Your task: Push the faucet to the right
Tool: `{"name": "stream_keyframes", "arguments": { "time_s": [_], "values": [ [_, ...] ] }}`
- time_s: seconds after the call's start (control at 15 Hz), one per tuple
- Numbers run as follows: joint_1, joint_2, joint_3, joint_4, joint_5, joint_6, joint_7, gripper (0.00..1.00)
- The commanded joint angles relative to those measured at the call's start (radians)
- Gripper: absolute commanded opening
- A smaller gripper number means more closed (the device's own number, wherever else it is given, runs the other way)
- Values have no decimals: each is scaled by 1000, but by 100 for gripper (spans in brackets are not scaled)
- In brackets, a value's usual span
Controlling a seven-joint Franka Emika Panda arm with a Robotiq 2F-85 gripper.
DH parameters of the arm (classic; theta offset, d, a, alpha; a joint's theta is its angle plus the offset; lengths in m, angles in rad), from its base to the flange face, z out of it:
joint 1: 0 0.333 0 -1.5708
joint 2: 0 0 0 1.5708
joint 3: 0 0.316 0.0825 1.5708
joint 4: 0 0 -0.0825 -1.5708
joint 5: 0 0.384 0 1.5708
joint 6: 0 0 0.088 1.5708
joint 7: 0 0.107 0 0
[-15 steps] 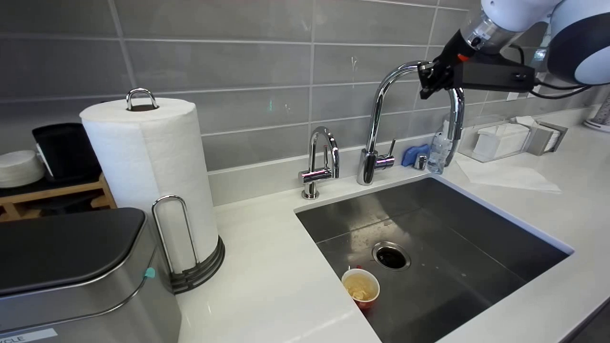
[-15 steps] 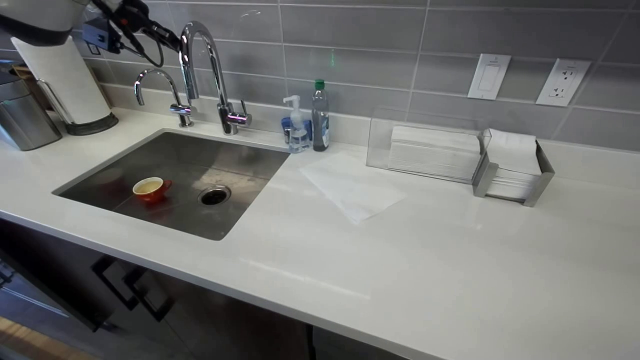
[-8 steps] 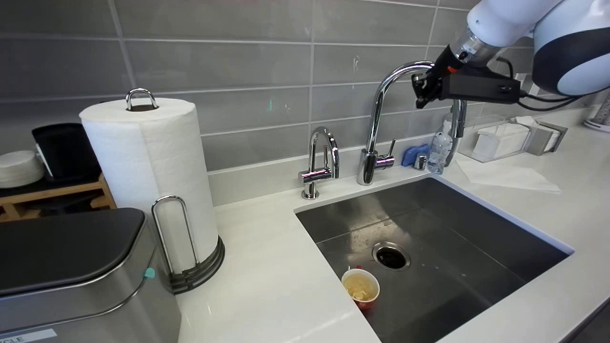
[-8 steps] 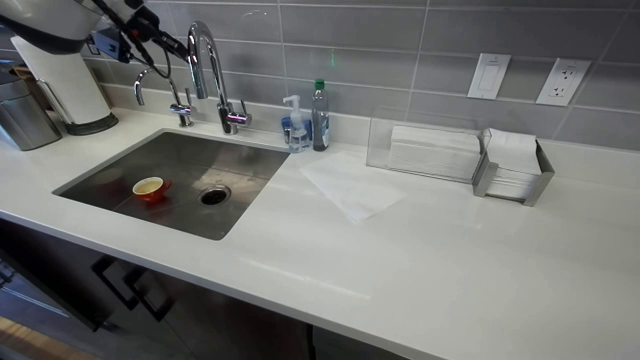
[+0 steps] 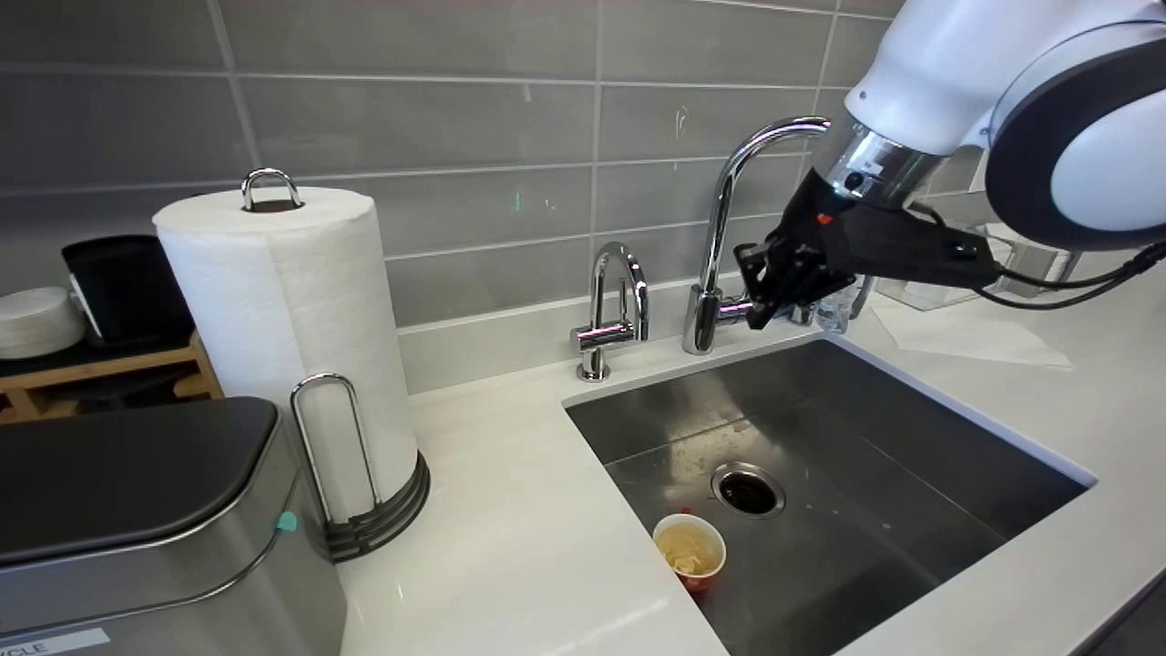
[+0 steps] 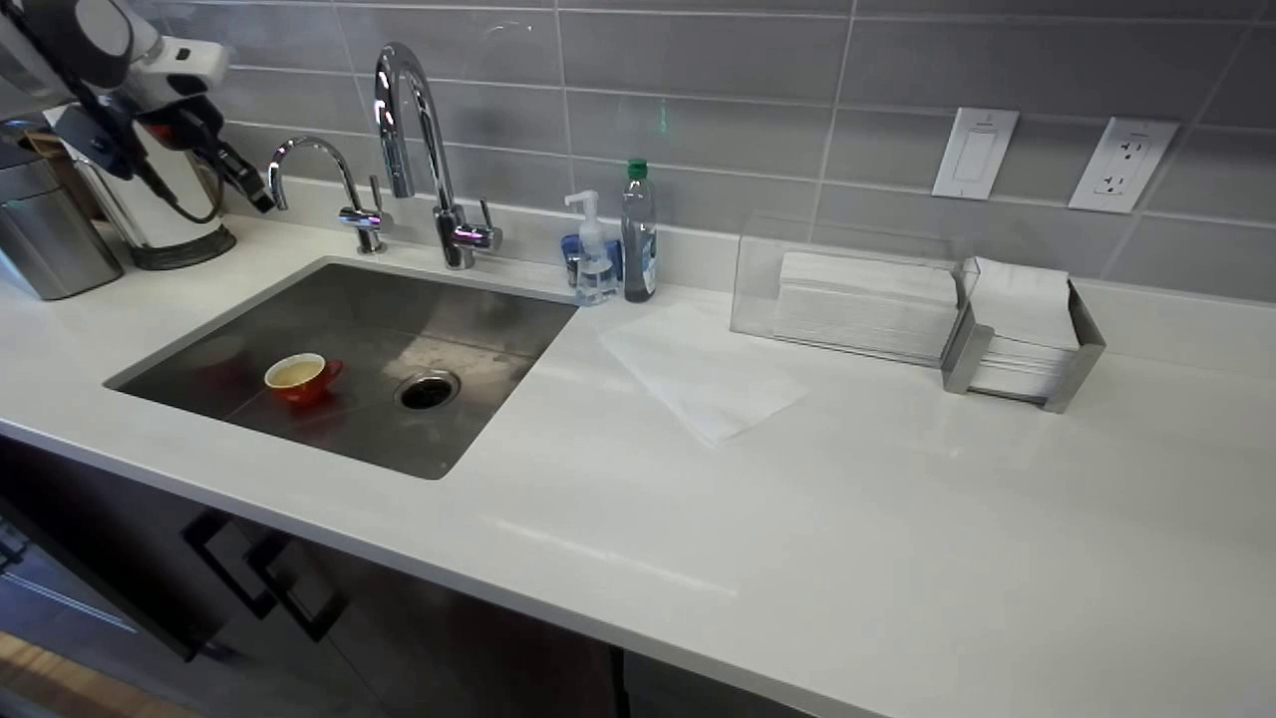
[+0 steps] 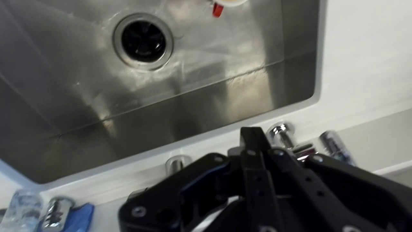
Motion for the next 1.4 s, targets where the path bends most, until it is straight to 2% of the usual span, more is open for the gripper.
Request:
{"name": "stream_keyframes", "arguments": {
  "time_s": [0.0, 0.2, 0.33, 0.4, 0.47, 0.53, 0.6, 0.67, 0.8, 1.0, 1.13, 1.2, 1.27, 1.33],
  "values": [
    [-115, -12, 192, 1, 277, -46, -244, 0],
    [-179, -69, 277, 31, 517, -118, -450, 0],
    [-204, -147, 280, 39, 662, -187, -603, 3],
    [-213, -178, 271, 47, 718, -231, -686, 20],
    [-216, -211, 251, 55, 744, -290, -763, 28],
    [-216, -250, 223, 63, 795, -362, -843, 29],
    [-66, -271, 46, 78, 813, -459, -902, 37],
    [-55, -319, -2, 65, 817, -533, -955, 44],
    [34, -388, -161, 65, 829, -668, -1069, 60],
    [180, -466, -398, 47, 735, -780, -1141, 82],
    [227, -506, -499, 34, 709, -795, -1161, 97],
    [245, -520, -544, 27, 709, -791, -1166, 100],
    [274, -470, -542, 69, 697, -779, -1127, 100],
    [286, -483, -571, 66, 693, -780, -1132, 94]
  ]
}}
